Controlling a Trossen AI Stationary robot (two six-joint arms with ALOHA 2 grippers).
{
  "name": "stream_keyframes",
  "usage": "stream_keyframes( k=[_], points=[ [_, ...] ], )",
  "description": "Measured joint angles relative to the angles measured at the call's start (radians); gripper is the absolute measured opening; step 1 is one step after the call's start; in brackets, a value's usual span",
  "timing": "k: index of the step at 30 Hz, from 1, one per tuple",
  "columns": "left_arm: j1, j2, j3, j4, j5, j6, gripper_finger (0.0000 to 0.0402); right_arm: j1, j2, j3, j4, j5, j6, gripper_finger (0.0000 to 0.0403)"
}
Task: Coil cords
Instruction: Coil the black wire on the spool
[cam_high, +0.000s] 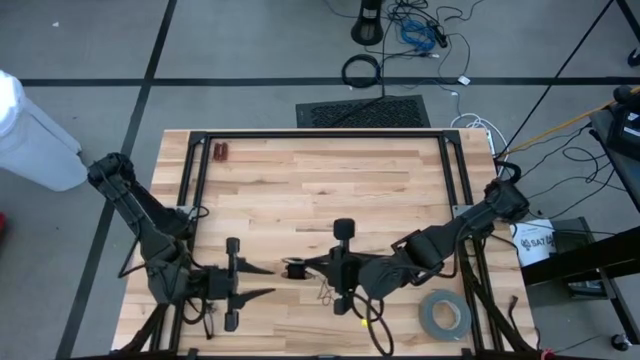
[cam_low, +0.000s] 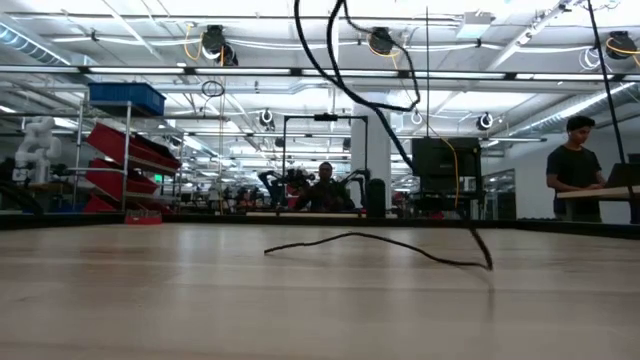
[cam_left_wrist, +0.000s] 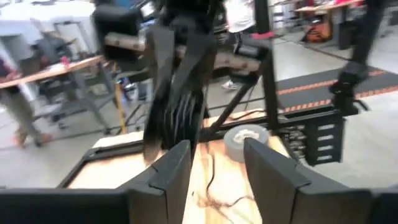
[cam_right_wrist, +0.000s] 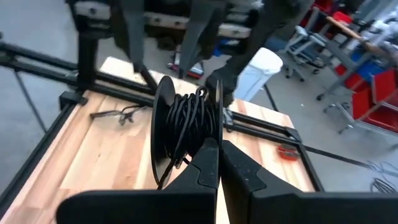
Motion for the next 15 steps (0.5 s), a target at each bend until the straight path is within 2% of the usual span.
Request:
stream_keyframes(
  k=[2,7,11,15],
  points=[
    [-0.01,0.005,0.0,-0.022,-0.035,-0.053,0.0161,0.005,-0.015,0.0,-0.006,0.024,0.014,0.0],
    [-0.016,0.08,-0.019,0.018,-0.03,-0.18,0.0162,0.011,-0.05,0.0,0.003,0.032,0.036,0.0],
    [0.011,0.203,-0.044,0.18,-0.028,-0.135,0.0162,0.015,-0.067,0.0,0.03,0.031,0.032,0.0],
    [0.063,0.326,-0.044,0.396,-0.082,-0.025,0.0163,0.017,-0.078,0.0,0.039,0.029,0.032,0.0]
  ],
)
